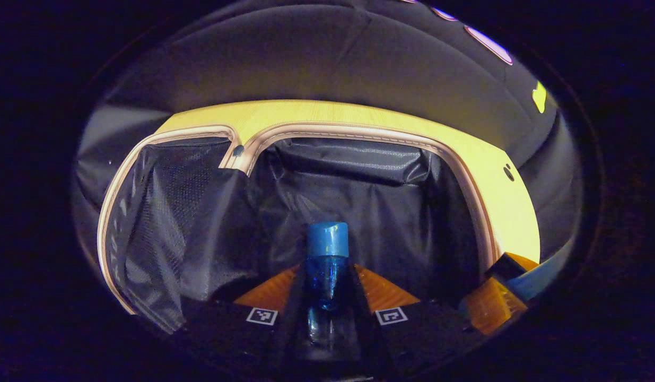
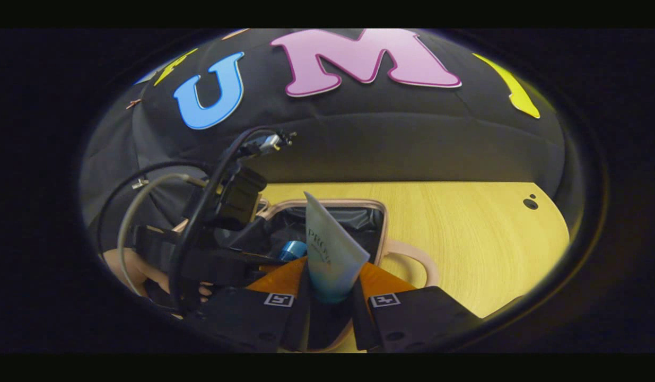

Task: First open the suitcase, pack the skin care products into it, and then close the suitcase.

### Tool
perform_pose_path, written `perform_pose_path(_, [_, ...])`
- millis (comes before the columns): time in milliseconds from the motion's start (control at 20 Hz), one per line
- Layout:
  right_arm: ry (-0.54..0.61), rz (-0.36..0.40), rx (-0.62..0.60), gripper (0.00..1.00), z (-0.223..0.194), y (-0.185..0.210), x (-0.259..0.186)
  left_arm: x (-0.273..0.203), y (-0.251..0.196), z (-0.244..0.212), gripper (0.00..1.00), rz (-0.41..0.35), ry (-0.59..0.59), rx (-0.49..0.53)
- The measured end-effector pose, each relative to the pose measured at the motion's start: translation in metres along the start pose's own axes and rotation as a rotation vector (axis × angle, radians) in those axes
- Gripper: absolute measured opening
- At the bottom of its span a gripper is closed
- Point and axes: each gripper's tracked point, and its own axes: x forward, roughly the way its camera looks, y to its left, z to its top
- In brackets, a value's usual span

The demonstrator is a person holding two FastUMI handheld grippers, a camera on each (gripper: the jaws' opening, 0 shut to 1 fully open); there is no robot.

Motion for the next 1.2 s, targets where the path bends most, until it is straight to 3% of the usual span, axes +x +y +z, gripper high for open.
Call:
perform_pose_path(150, [0.089,-0.025,0.032,0.37,-0.017,0.003,0.010,-0.032,0.019,0.016,0.70,0.048,-0.124,-0.069])
perform_pose_path(250, [0.155,-0.034,0.035,0.37,-0.025,0.012,0.018,-0.064,0.034,0.023,0.75,0.067,-0.225,-0.116])
perform_pose_path(400, [0.252,-0.081,-0.011,0.37,-0.044,0.019,0.022,-0.111,0.069,0.009,0.79,0.136,-0.306,-0.129])
perform_pose_path(450, [0.280,-0.093,0.006,0.44,-0.049,0.019,0.023,-0.125,0.078,0.006,0.80,0.158,-0.342,-0.134])
perform_pose_path(500, [0.309,-0.109,0.049,0.37,-0.054,0.019,0.024,-0.137,0.088,0.005,0.80,0.173,-0.364,-0.136])
perform_pose_path(600, [0.409,-0.130,0.150,0.38,-0.070,0.026,0.026,-0.157,0.103,-0.008,0.79,0.186,-0.366,-0.147])
perform_pose_path(650, [0.414,-0.143,0.166,0.39,-0.069,0.027,0.030,-0.165,0.108,-0.010,0.79,0.177,-0.371,-0.153])
perform_pose_path(700, [0.399,-0.148,0.170,0.34,-0.065,0.029,0.033,-0.173,0.113,-0.013,0.79,0.168,-0.380,-0.159])
perform_pose_path(750, [0.386,-0.163,0.152,0.43,-0.061,0.026,0.033,-0.179,0.117,-0.017,0.80,0.158,-0.391,-0.166])
perform_pose_path(800, [0.382,-0.179,0.133,0.45,-0.060,0.022,0.029,-0.184,0.122,-0.020,0.80,0.156,-0.396,-0.175])
perform_pose_path(850, [0.378,-0.176,0.129,0.39,-0.057,0.023,0.023,-0.186,0.131,-0.022,0.79,0.165,-0.399,-0.189])
perform_pose_path(900, [0.364,-0.168,0.120,0.47,-0.053,0.027,0.018,-0.189,0.141,-0.023,0.79,0.175,-0.418,-0.203])
perform_pose_path(1050, [0.297,-0.150,0.053,0.84,-0.040,0.035,0.003,-0.196,0.188,-0.018,0.80,0.197,-0.471,-0.244])
perform_pose_path(1100, [0.270,-0.137,0.047,0.88,-0.035,0.039,-0.003,-0.196,0.212,-0.015,0.81,0.220,-0.480,-0.252])
perform_pose_path(1150, [0.245,-0.124,0.053,0.98,-0.031,0.041,-0.010,-0.195,0.238,-0.012,0.83,0.248,-0.481,-0.260])
perform_pose_path(1200, [0.221,-0.118,0.061,0.98,-0.028,0.041,-0.018,-0.192,0.262,-0.008,0.88,0.256,-0.478,-0.273])
